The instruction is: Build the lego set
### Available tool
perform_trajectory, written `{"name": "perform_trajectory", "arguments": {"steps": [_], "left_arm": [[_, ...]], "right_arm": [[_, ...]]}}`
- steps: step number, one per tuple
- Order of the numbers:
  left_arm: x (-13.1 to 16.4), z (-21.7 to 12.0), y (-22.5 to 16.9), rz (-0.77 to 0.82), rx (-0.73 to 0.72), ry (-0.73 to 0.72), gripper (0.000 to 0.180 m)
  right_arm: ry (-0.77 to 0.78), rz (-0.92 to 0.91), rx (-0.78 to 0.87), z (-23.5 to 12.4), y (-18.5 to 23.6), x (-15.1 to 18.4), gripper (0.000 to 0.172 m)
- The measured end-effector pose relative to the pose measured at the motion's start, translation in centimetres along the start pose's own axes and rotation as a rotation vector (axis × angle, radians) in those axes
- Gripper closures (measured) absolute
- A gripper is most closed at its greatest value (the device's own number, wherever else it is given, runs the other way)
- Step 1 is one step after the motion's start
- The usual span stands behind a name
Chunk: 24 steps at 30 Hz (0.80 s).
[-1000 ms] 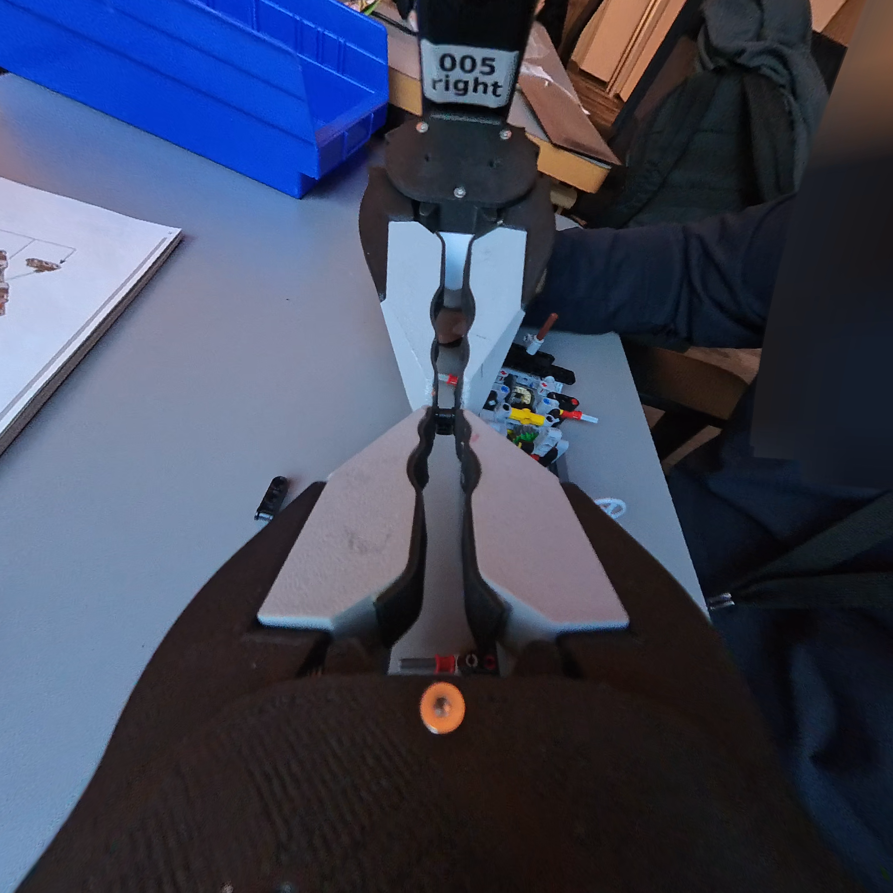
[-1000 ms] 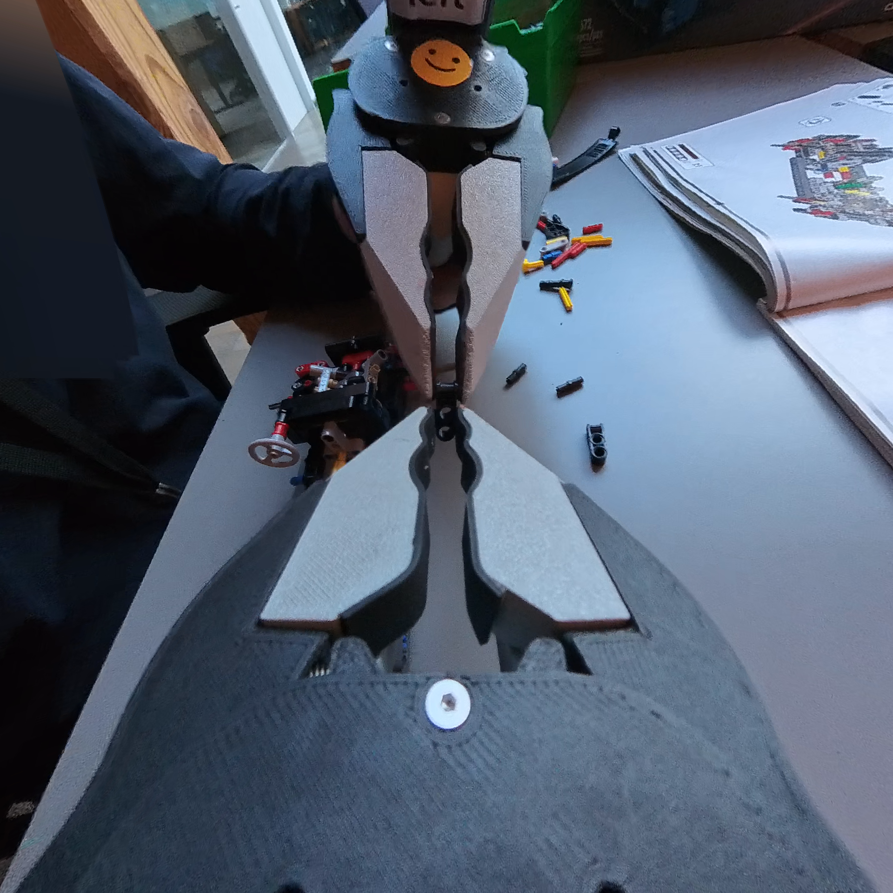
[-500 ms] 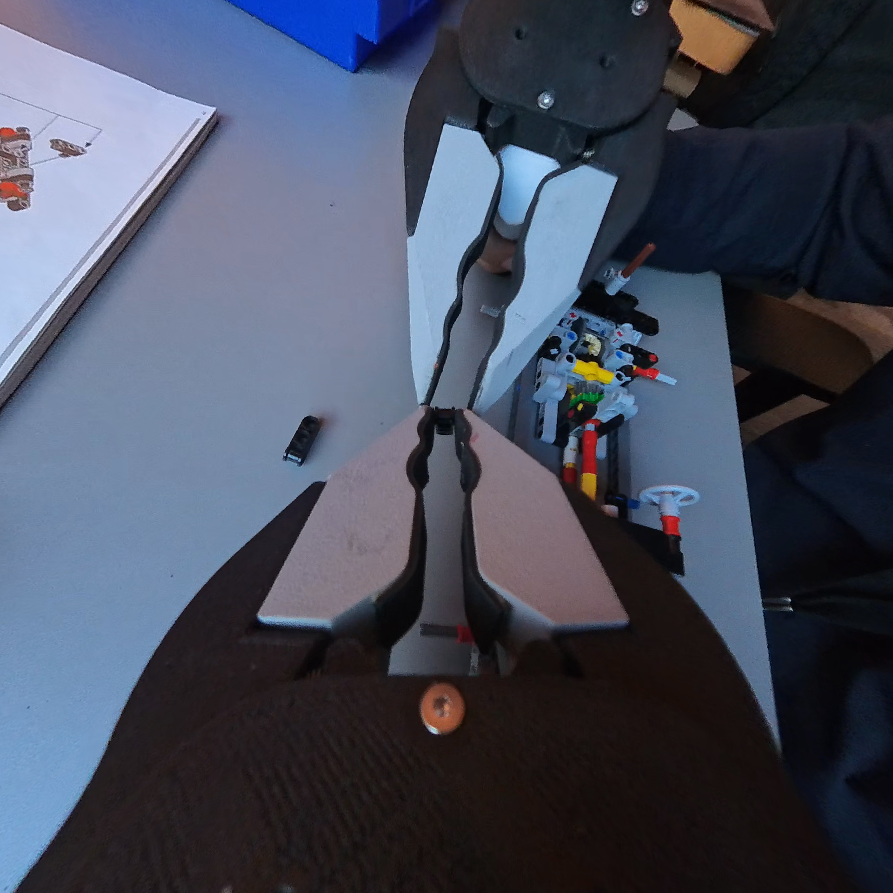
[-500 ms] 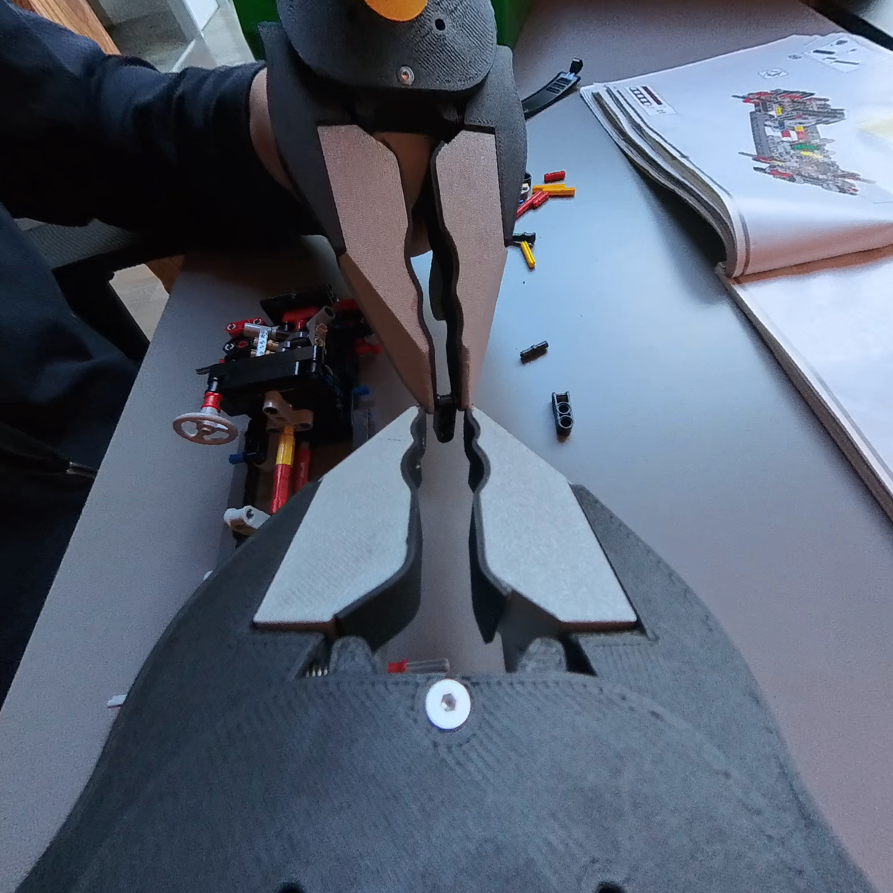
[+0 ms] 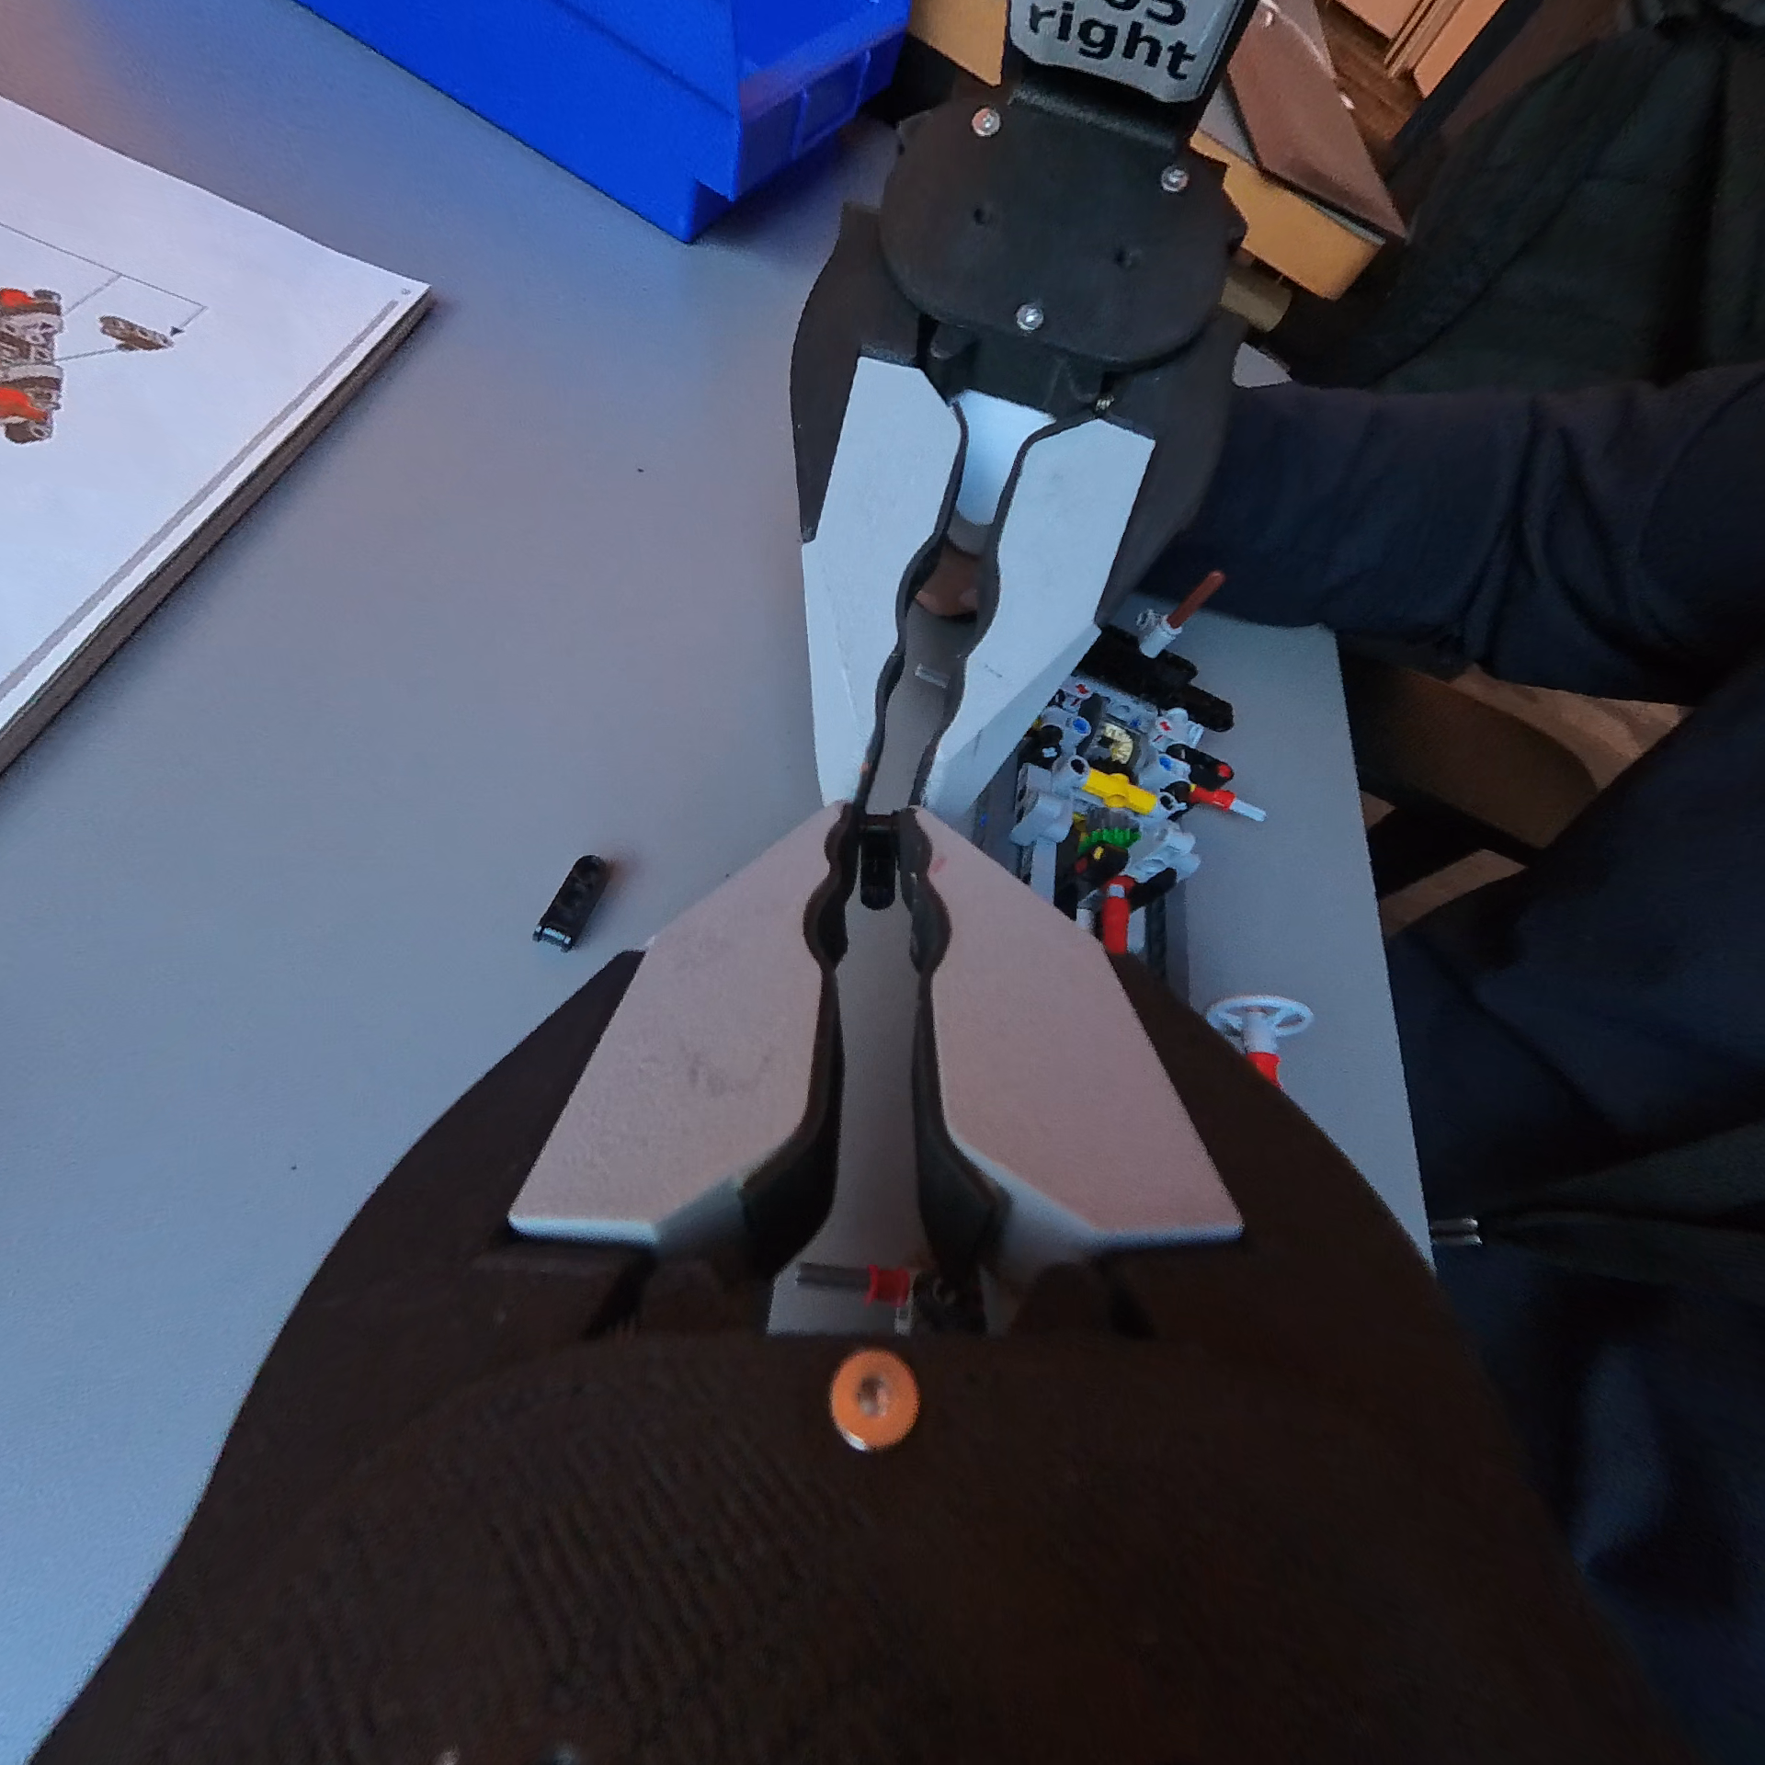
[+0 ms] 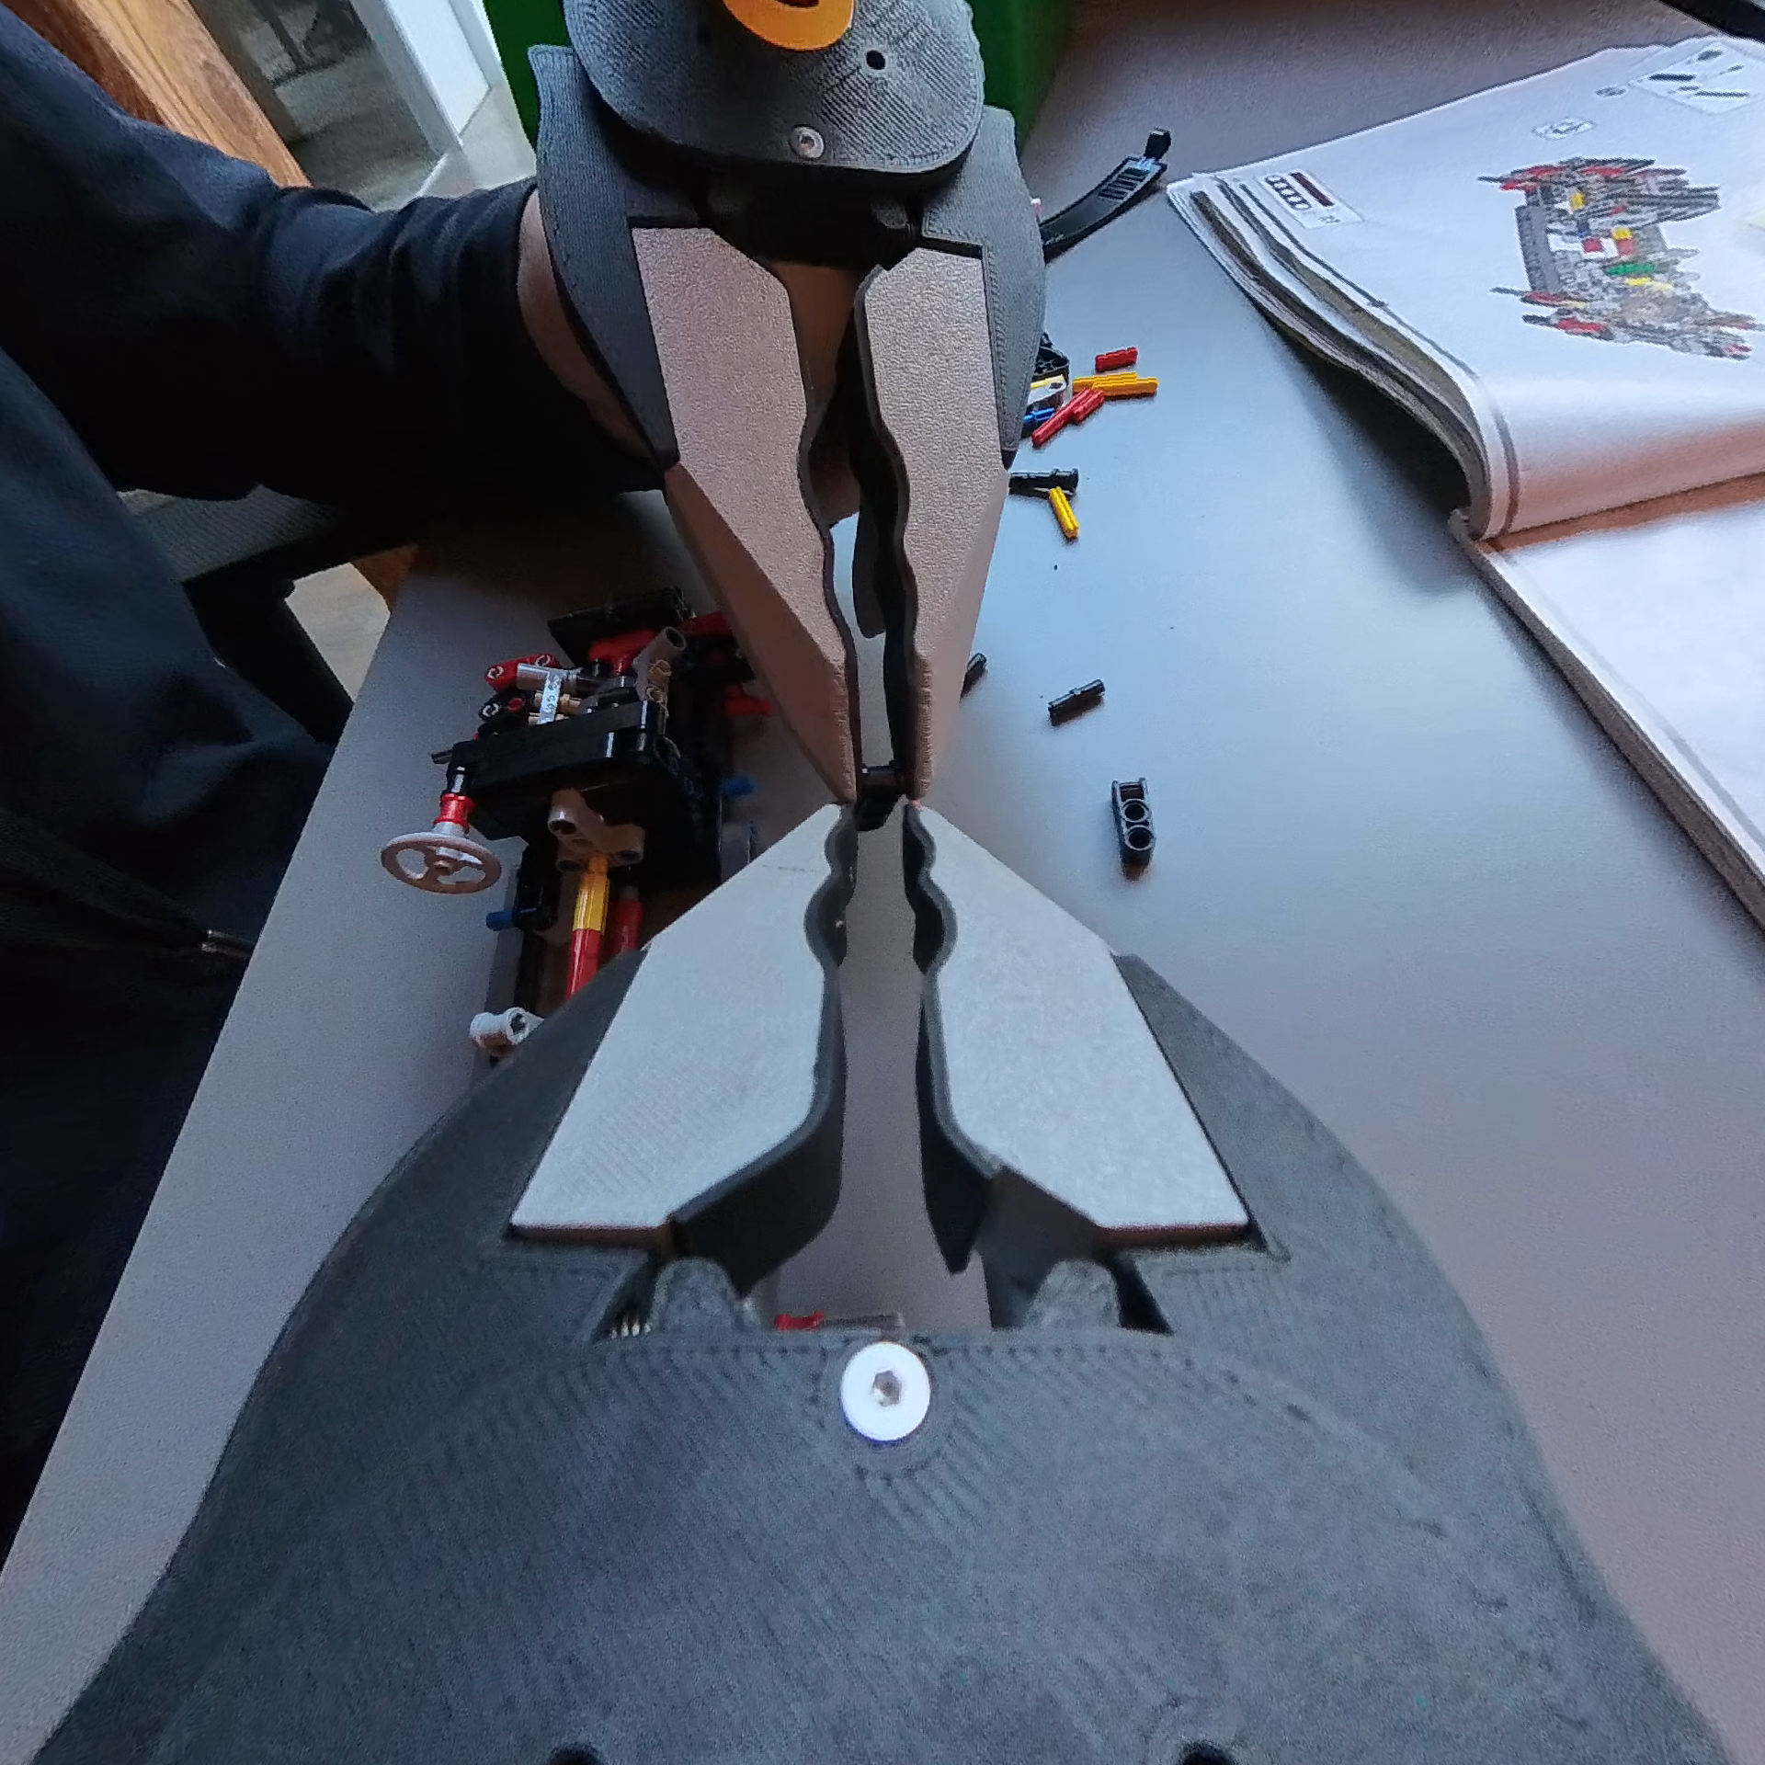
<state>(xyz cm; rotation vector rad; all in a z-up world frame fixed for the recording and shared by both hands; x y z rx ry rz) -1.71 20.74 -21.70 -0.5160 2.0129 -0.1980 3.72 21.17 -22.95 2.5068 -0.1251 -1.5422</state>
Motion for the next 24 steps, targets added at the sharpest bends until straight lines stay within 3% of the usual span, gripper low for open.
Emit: {"name": "perform_trajectory", "arguments": {"steps": [24], "left_arm": [[-1.8,-1.2,-0.4,-0.081,0.088,-0.182,0.175]], "right_arm": [[-0.194,0.165,-0.146,-1.4,0.0,-1.8,0.168]]}}
Point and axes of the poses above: each gripper's, where its closed fingertips meet, z out along the fingers, x out of its underside, y = z × x across the jaws, the point moved 4 cm from there along -z, back along the fingers
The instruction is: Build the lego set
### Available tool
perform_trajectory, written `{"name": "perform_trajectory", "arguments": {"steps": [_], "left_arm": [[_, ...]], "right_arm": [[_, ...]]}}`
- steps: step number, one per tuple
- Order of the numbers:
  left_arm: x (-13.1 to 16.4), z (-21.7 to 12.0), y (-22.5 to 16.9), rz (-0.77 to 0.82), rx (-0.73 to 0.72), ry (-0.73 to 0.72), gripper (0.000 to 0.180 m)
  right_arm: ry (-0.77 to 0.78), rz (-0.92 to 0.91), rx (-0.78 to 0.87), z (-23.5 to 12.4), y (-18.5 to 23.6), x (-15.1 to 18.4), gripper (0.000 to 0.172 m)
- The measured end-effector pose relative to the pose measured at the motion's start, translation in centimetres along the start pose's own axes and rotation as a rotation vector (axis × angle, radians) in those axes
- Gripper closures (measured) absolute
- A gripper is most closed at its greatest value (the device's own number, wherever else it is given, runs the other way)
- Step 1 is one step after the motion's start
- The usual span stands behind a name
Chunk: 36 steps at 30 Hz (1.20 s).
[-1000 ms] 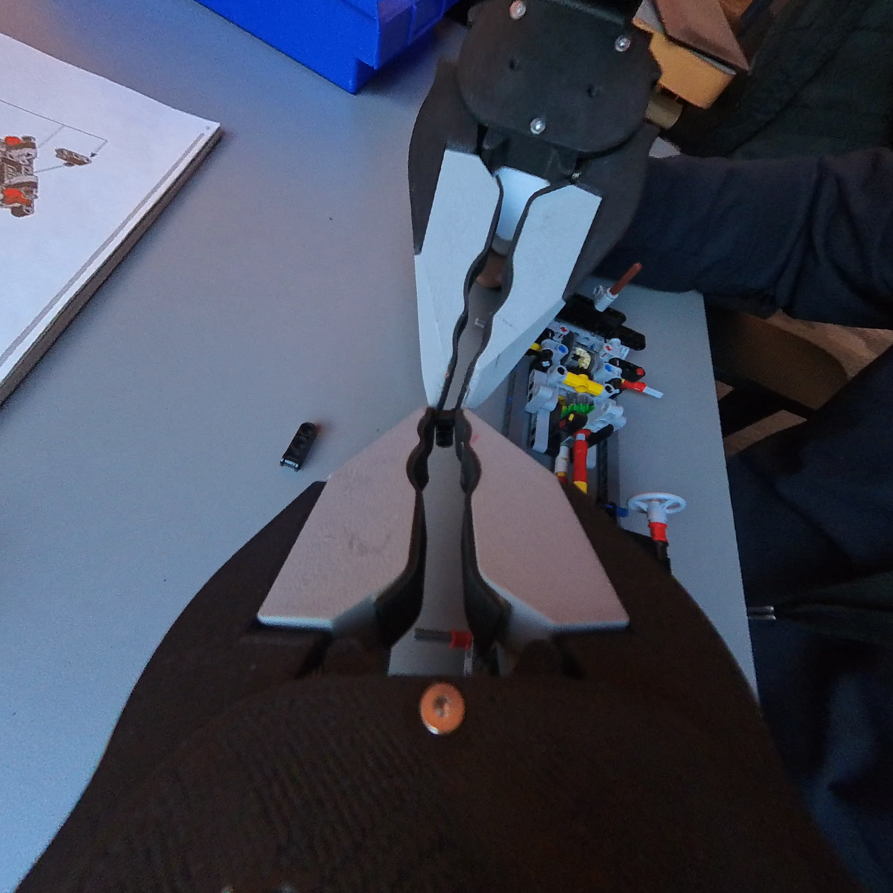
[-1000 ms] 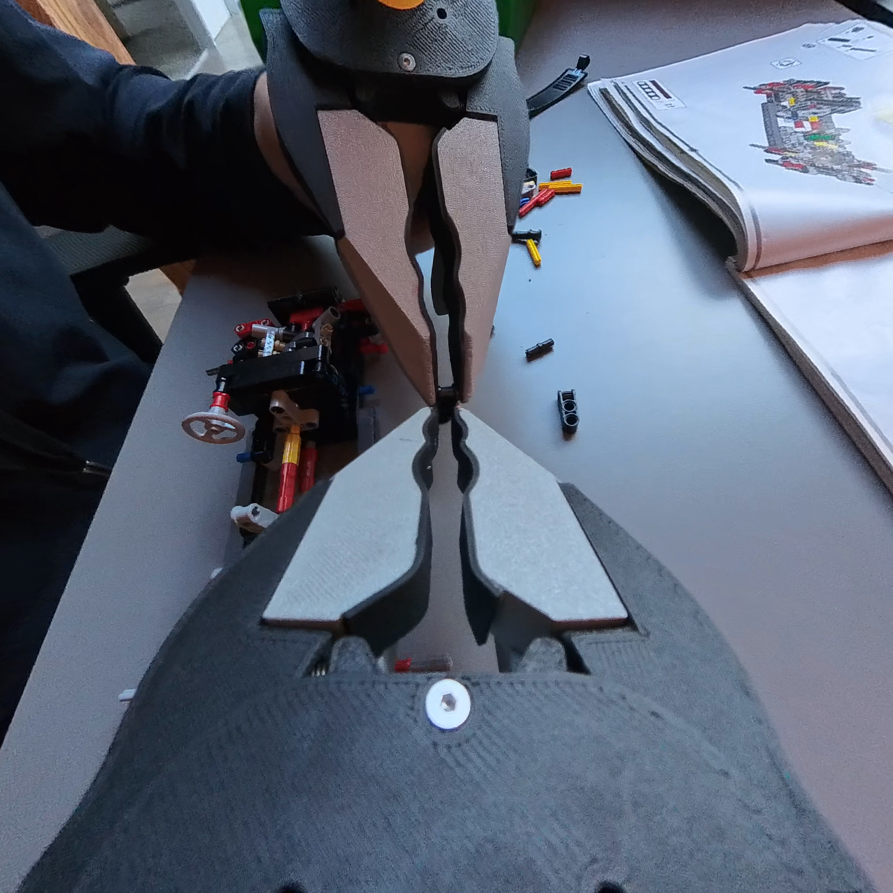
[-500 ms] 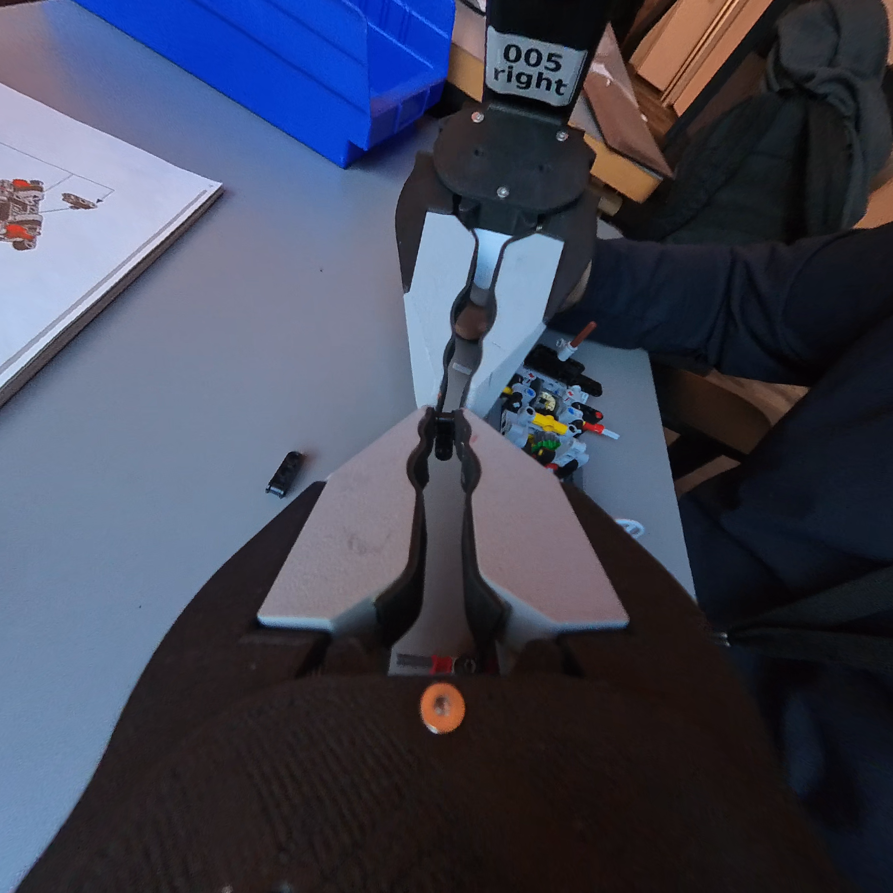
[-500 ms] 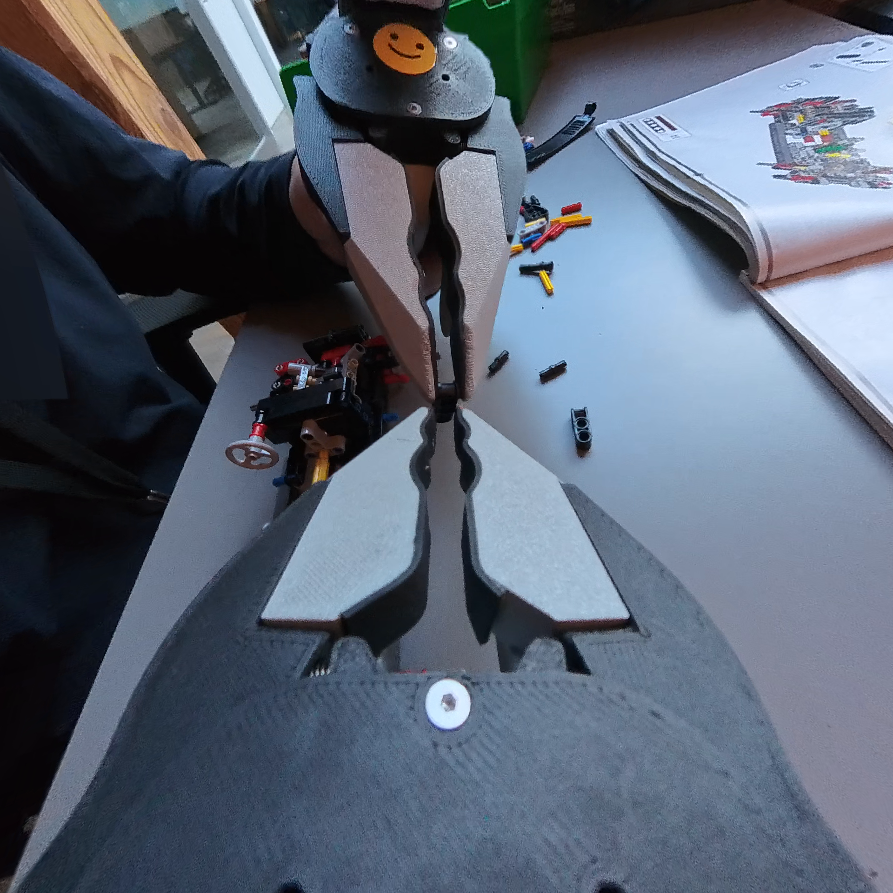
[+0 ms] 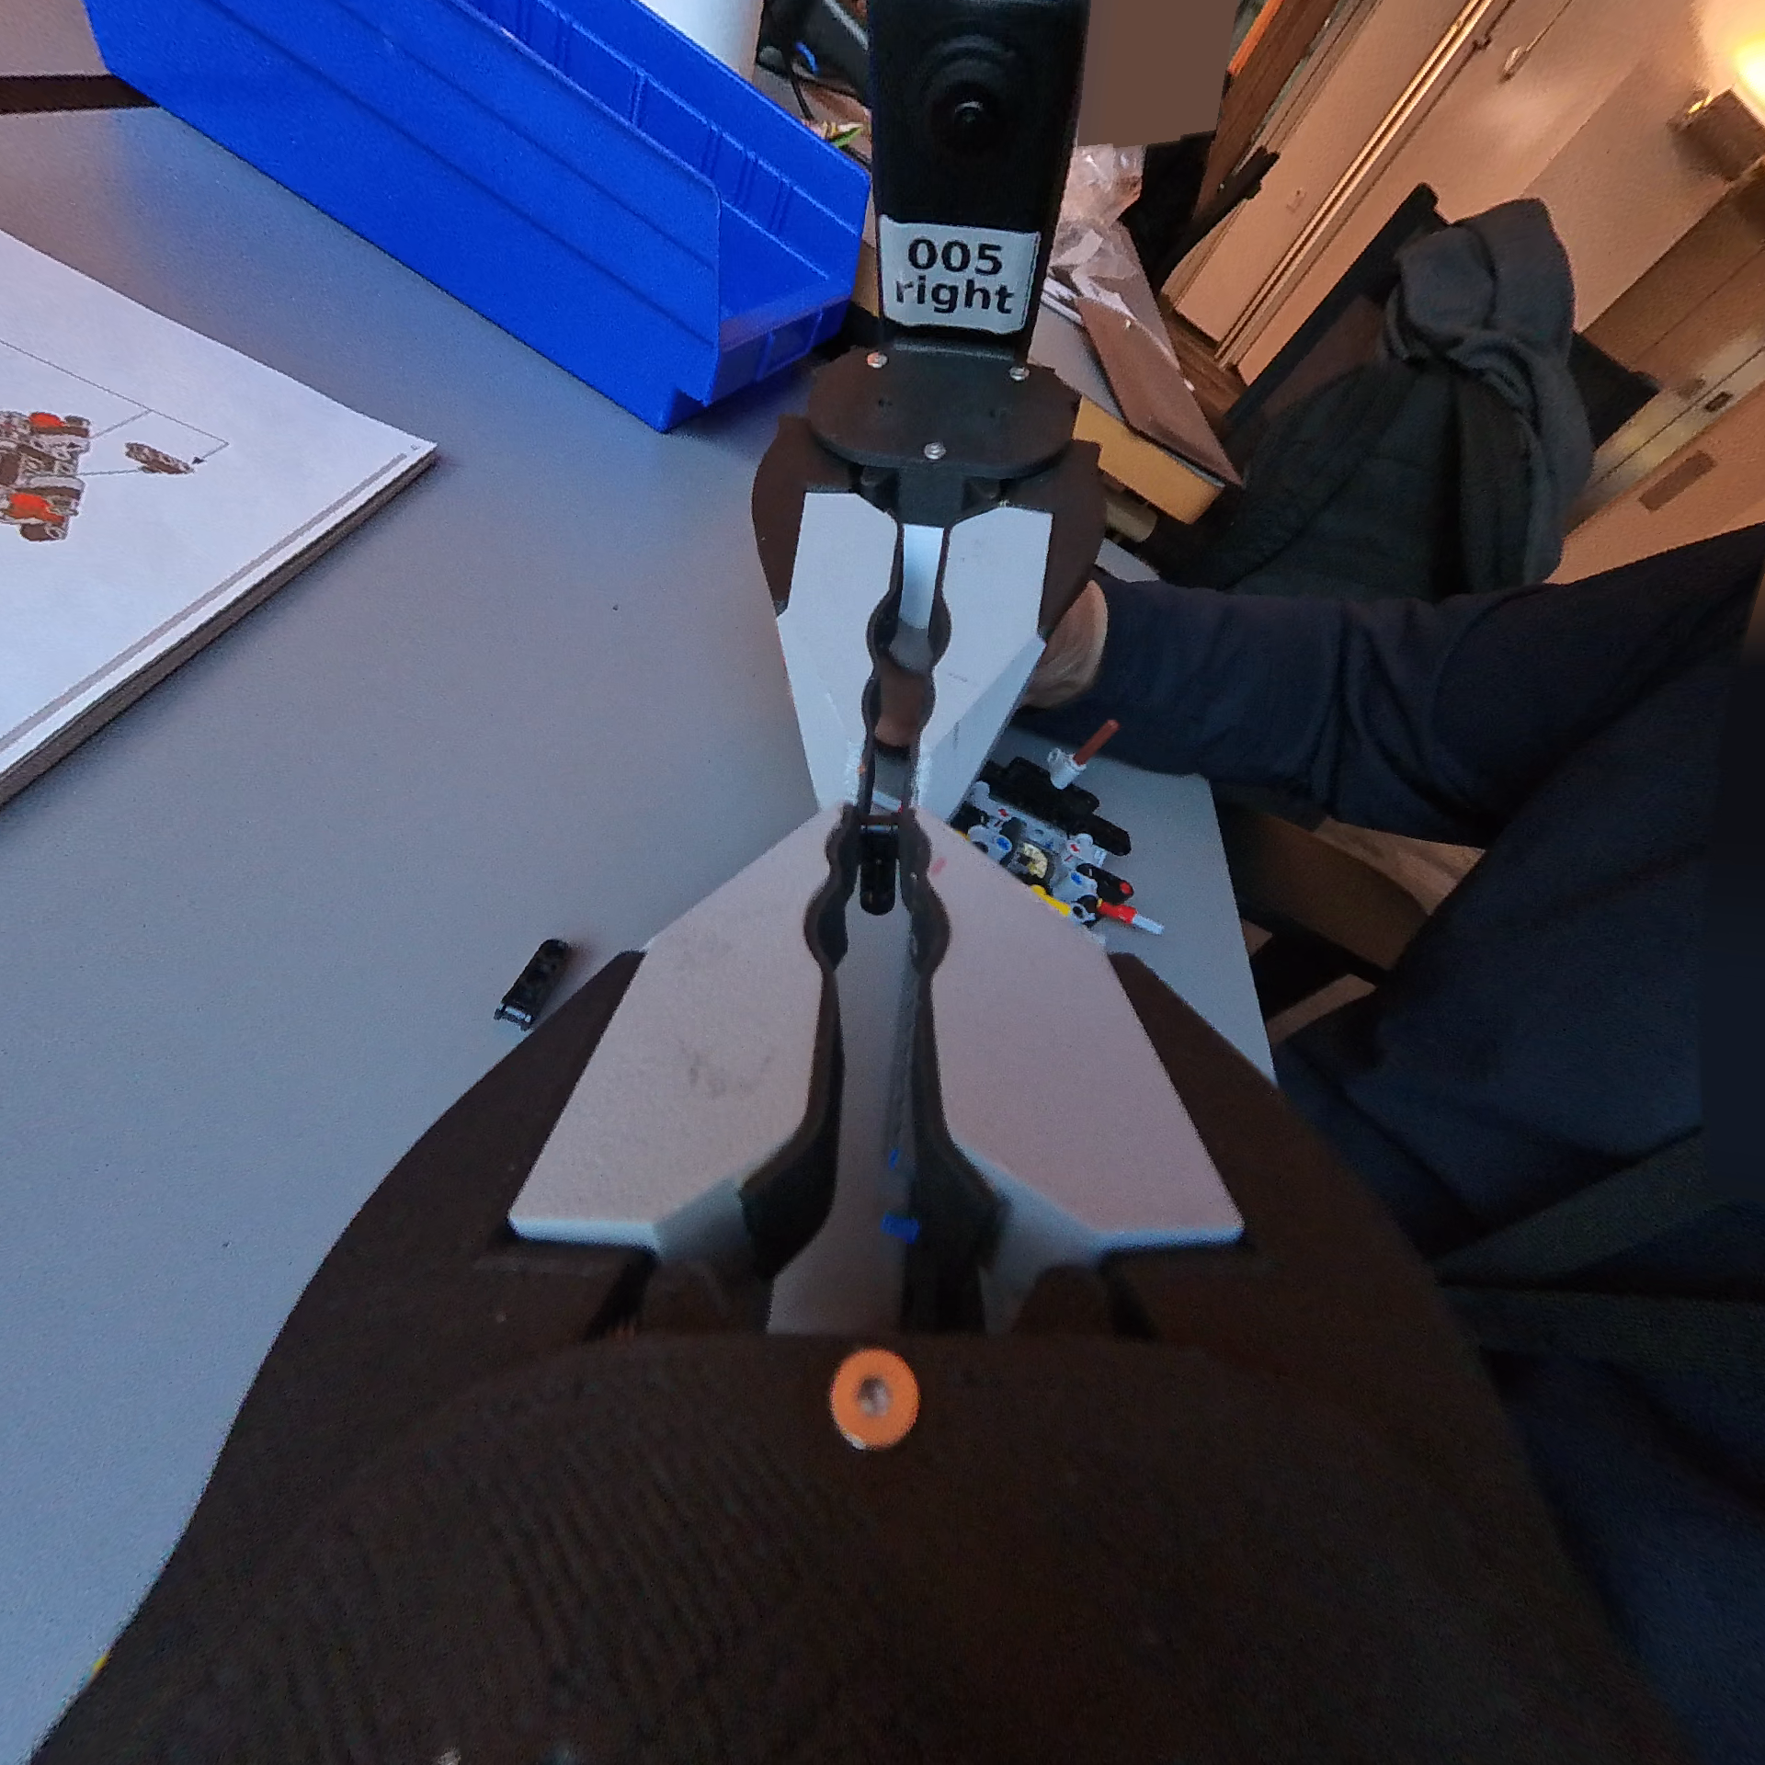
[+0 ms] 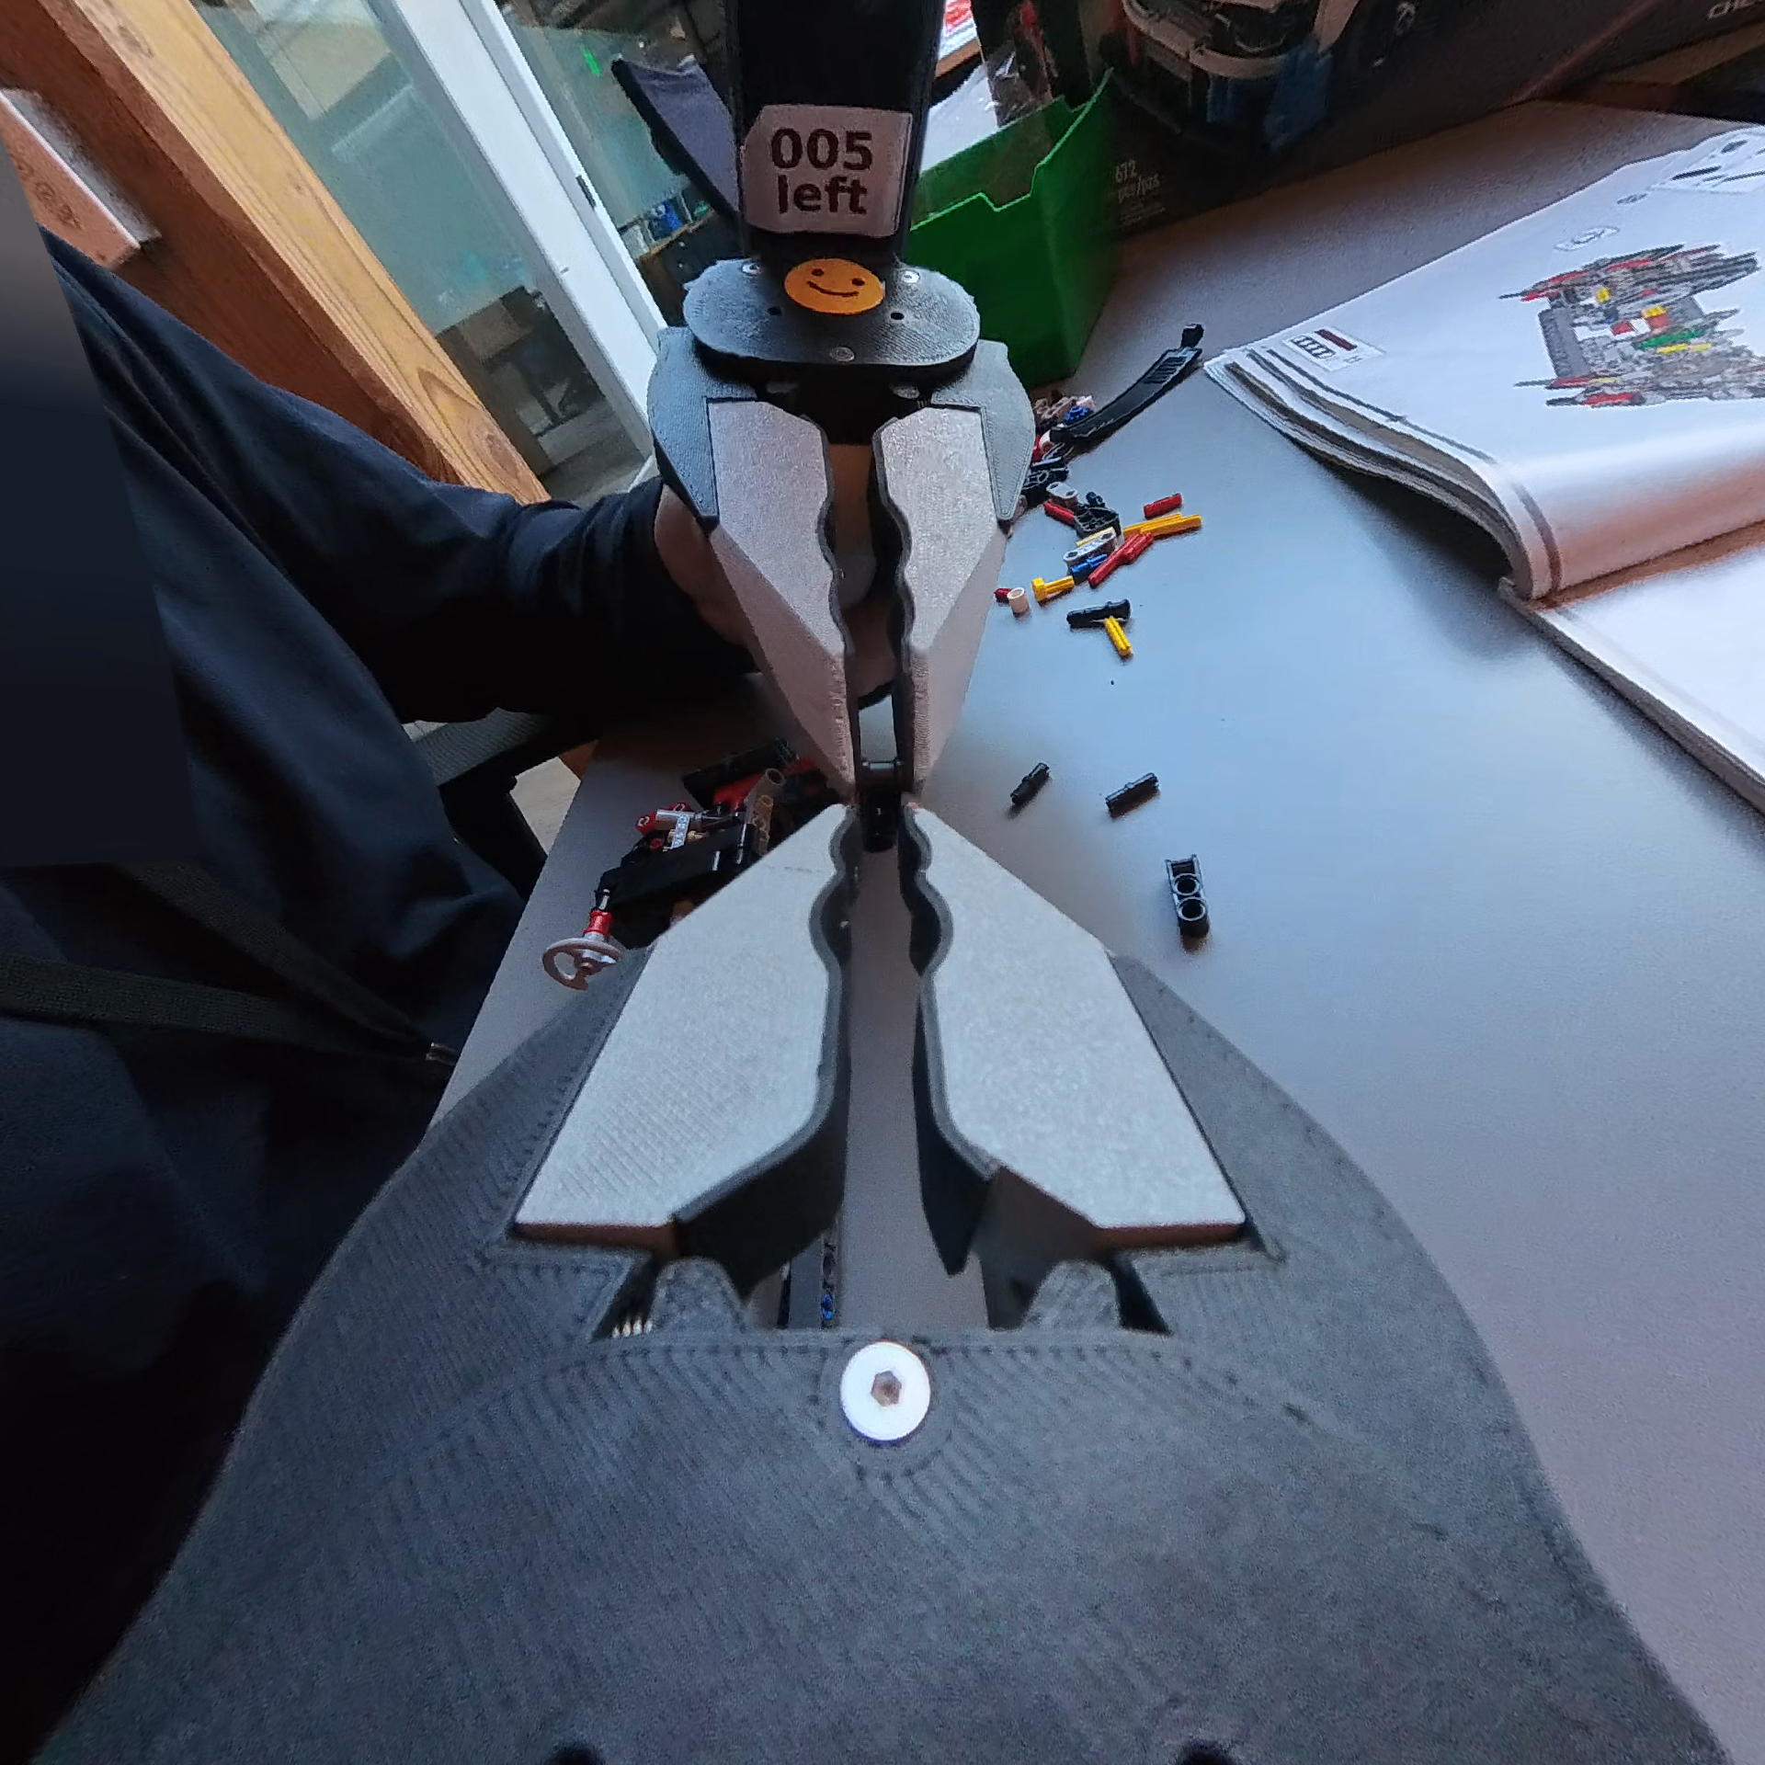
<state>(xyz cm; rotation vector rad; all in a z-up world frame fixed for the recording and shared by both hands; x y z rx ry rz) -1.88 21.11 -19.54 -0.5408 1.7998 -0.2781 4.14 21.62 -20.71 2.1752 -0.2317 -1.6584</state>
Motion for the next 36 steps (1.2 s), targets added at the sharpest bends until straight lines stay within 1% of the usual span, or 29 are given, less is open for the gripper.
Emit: {"name": "perform_trajectory", "arguments": {"steps": [3,7,11,12,14,15,18,23,27,31,32,34,36], "left_arm": [[-0.3,-0.2,0.0,-0.020,0.015,-0.030,0.175],[-0.3,-0.2,0.0,-0.034,0.027,-0.037,0.175],[-0.4,-0.3,0.1,-0.046,0.034,-0.031,0.175],[-0.3,-0.3,0.1,-0.041,0.028,-0.026,0.174],[-0.1,-0.4,0.5,-0.014,-0.005,0.000,0.163],[0.0,-0.4,0.6,-0.004,-0.018,0.013,0.161],[0.3,-0.1,0.5,-0.012,-0.008,0.031,0.162],[0.4,0.0,0.5,-0.054,0.023,0.019,0.164],[0.5,-0.1,0.4,-0.075,0.051,0.017,0.174],[0.6,-0.1,0.5,-0.104,0.060,0.016,0.174],[0.5,-0.2,0.5,-0.122,0.072,0.009,0.173],[0.6,-0.1,0.6,-0.156,0.088,0.009,0.165],[0.6,-0.1,0.7,-0.171,0.096,0.005,0.164]], "right_arm": [[0.006,0.000,-0.007,0.2,0.1,0.1,0.167],[0.015,-0.028,0.012,0.2,0.2,0.0,0.167],[0.006,-0.019,0.013,0.0,0.1,0.0,0.168],[-0.003,-0.008,0.010,-0.1,0.0,0.0,0.168],[-0.029,0.017,0.004,-0.5,-0.2,-0.3,0.168],[-0.045,0.030,0.003,-0.7,-0.4,-0.4,0.168],[-0.075,0.059,0.000,-1.1,-0.7,-0.6,0.168],[0.008,0.027,0.003,-0.1,-0.4,0.3,0.168],[0.058,0.010,0.006,0.5,-0.1,0.9,0.168],[0.054,0.023,0.000,0.5,-0.1,0.8,0.168],[0.047,0.022,-0.004,0.4,-0.1,0.7,0.168],[0.026,0.028,-0.012,0.2,0.1,0.3,0.168],[0.012,0.041,-0.014,0.1,0.0,0.2,0.168]]}}
Point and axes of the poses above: each gripper's, where its closed fingertips meet, z out along the fingers, x out of its underside, y = z × x across the jaws, the point moved 4 cm from there along -z, back along the fingers
